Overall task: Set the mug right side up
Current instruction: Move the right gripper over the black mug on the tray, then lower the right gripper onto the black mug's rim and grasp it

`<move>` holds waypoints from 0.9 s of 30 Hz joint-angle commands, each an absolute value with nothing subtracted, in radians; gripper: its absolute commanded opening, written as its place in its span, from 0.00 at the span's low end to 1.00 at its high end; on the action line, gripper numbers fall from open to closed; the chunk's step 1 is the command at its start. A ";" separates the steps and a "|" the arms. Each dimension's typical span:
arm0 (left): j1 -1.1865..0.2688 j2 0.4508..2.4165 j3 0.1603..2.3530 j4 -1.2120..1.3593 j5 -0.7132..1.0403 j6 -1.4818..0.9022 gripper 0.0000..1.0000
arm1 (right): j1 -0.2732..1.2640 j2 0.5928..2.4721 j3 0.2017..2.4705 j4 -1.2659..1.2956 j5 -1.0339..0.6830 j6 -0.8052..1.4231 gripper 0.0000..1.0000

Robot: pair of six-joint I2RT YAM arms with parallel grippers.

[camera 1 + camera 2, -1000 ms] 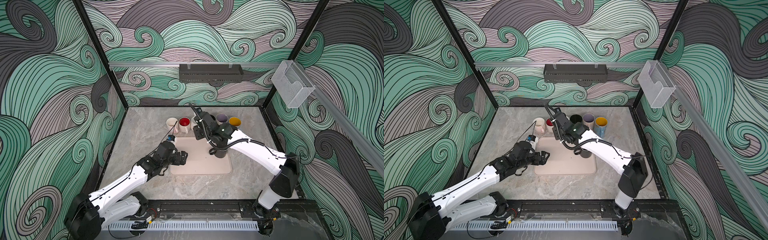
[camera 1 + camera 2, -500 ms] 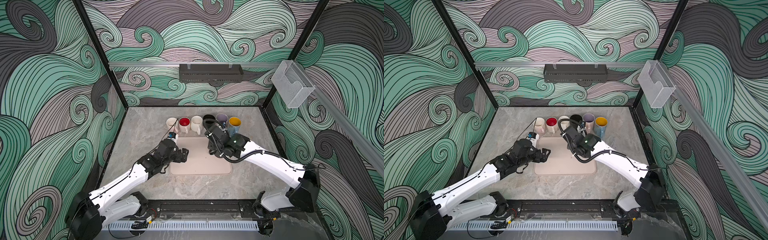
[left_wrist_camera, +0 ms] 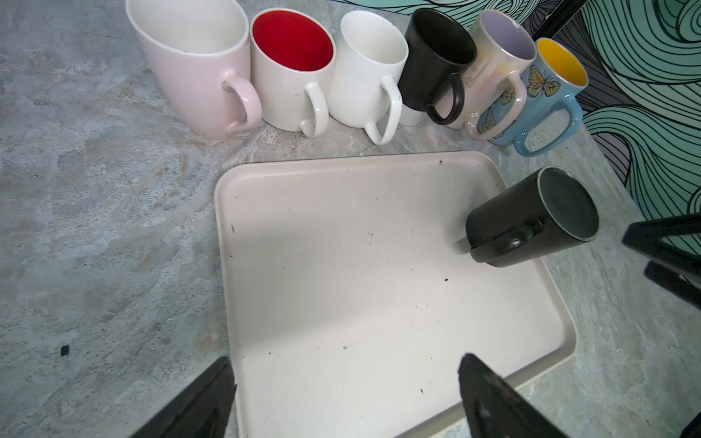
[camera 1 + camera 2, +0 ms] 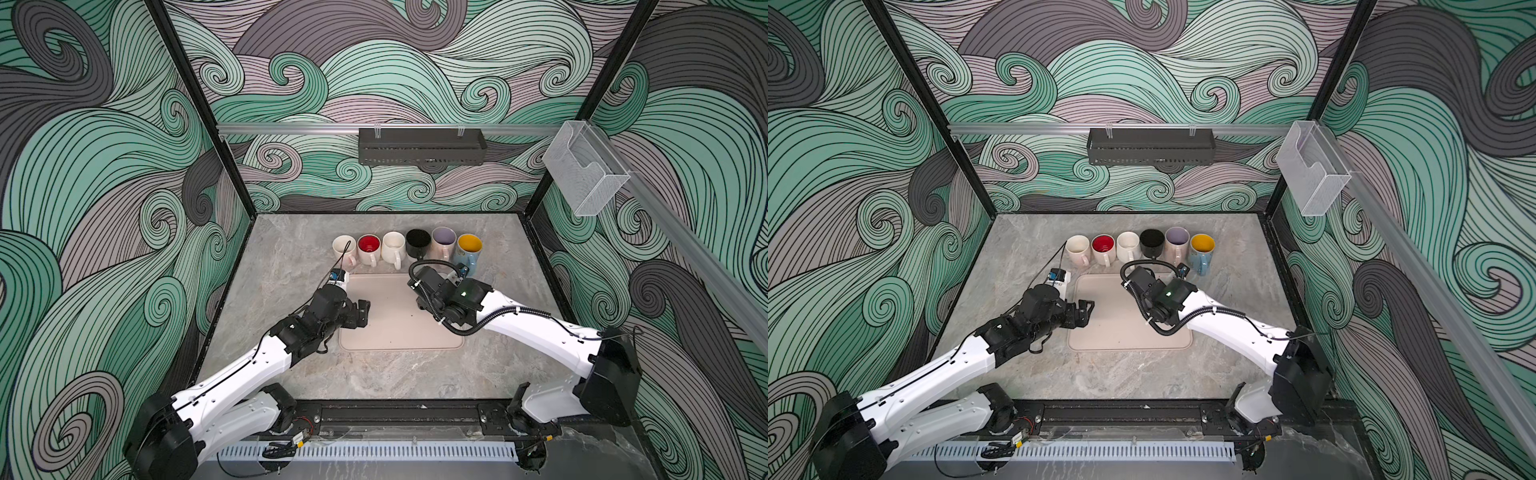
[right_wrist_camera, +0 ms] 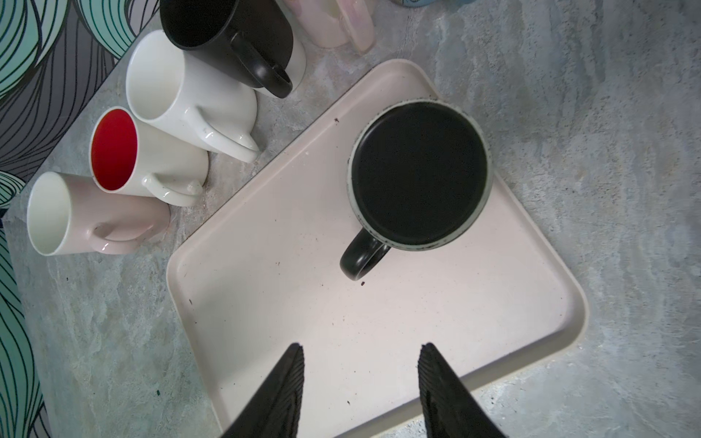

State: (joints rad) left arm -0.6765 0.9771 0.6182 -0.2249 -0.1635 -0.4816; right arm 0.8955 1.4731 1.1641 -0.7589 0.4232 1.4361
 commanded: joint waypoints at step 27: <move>-0.669 0.968 0.581 -0.180 -0.203 -0.464 0.94 | 0.760 1.704 1.131 -0.589 0.290 1.489 0.48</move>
State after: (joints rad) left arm -0.6743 0.9768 0.5842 -0.2001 -0.1947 -0.4789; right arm 0.7696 1.7084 1.1530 -0.5785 0.3092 1.4963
